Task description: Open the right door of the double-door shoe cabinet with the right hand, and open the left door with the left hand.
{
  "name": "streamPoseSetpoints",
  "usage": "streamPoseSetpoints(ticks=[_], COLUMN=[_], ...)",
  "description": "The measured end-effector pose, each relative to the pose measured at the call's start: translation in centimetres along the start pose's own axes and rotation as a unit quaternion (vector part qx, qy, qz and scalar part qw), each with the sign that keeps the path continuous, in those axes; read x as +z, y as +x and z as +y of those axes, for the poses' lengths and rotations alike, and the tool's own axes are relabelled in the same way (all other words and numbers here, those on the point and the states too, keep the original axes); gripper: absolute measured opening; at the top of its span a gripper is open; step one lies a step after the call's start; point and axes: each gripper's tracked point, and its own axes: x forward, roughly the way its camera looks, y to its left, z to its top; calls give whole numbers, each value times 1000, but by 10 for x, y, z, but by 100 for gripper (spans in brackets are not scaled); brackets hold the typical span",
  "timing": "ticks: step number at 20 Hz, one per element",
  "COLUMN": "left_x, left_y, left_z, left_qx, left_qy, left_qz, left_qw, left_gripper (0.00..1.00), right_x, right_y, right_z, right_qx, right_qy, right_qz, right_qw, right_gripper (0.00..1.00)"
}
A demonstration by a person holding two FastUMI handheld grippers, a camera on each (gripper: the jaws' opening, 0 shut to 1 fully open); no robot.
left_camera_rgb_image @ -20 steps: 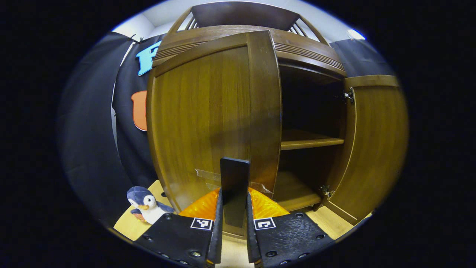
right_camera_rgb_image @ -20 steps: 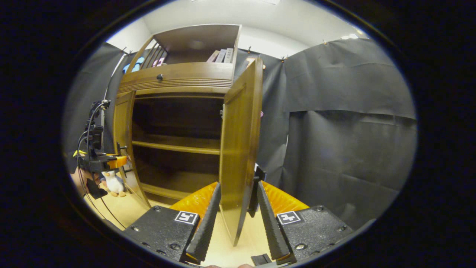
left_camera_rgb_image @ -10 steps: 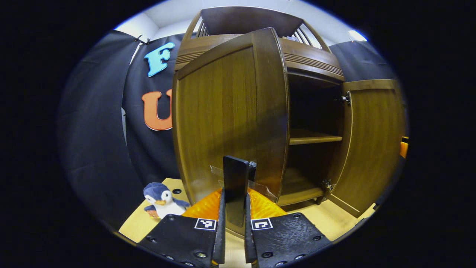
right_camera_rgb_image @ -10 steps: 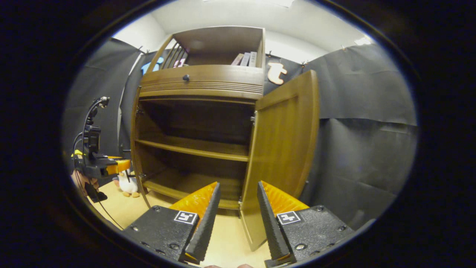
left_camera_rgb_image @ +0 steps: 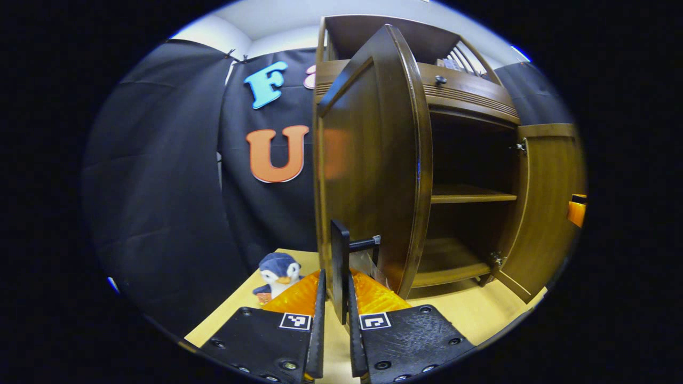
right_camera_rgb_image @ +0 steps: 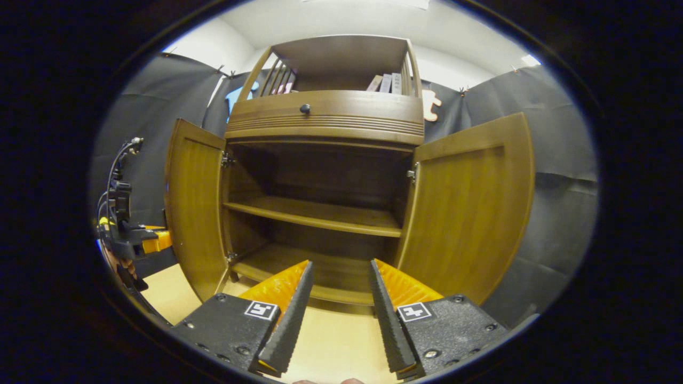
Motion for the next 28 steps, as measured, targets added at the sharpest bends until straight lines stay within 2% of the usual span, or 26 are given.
streamPoseSetpoints(ticks=[2,3,4,5,6,8,9,10,11,12,16,19,20,21,22,23,24,25,28], left_x=[-1,-2,-1,-1,-2,1,1,0,0,-1,10,21,28,35,42,49,53,58,60], left_y=[-3,-2,-4,-3,-4,-9,-10,-17,-21,-26,-51,-65,-71,-76,-79,-81,-83,-84,-89], left_z=[22,26,29,30,32,40,45,50,55,63,79,61,52,43,30,17,6,-6,-31], left_qx=[21,16,11,6,2,6,11,16,23,36,66,49,42,33,16,4,-8,-21,-44], left_qy=[-6,-9,-16,-17,-9,8,20,30,36,37,11,-16,-18,-23,-26,-27,-24,-21,-12], left_qz=[1,0,1,1,4,-4,-8,-10,-9,-10,-28,-35,-42,-49,-54,-60,-63,-67,-69], left_qw=[1000,1000,1000,1000,1000,1000,1000,999,999,999,997,998,998,998,998,998,998,997,997], left_gripper=[19,17,15,13,14,16,17,17,16,14,11,21,45,48,64,67,66,72,89], right_x=[3,5,6,7,7,8,8,7,8,9,15,25,27,30,33,37,35,33,37], right_y=[4,7,8,9,10,12,12,13,14,14,16,16,15,15,16,16,18,18,17], right_z=[11,15,18,21,23,24,25,27,30,30,40,43,43,42,42,44,43,43,37], right_qx=[10,14,17,19,20,18,18,19,21,22,30,31,30,26,24,22,26,27,19], right_qy=[-2,-2,-3,-2,-2,0,1,0,0,-2,-2,-1,0,2,4,6,7,11,17], right_qz=[-1,-2,-1,-2,-1,0,0,1,1,1,-1,-9,-12,-14,-16,-17,-13,-8,-8], right_qw=[1000,1000,1000,1000,1000,1000,1000,1000,1000,1000,1000,999,999,1000,1000,1000,1000,1000,1000], right_gripper=[75,68,74,74,68,68,74,74,68,69,69,69,75,75,72,79,80,84,86])
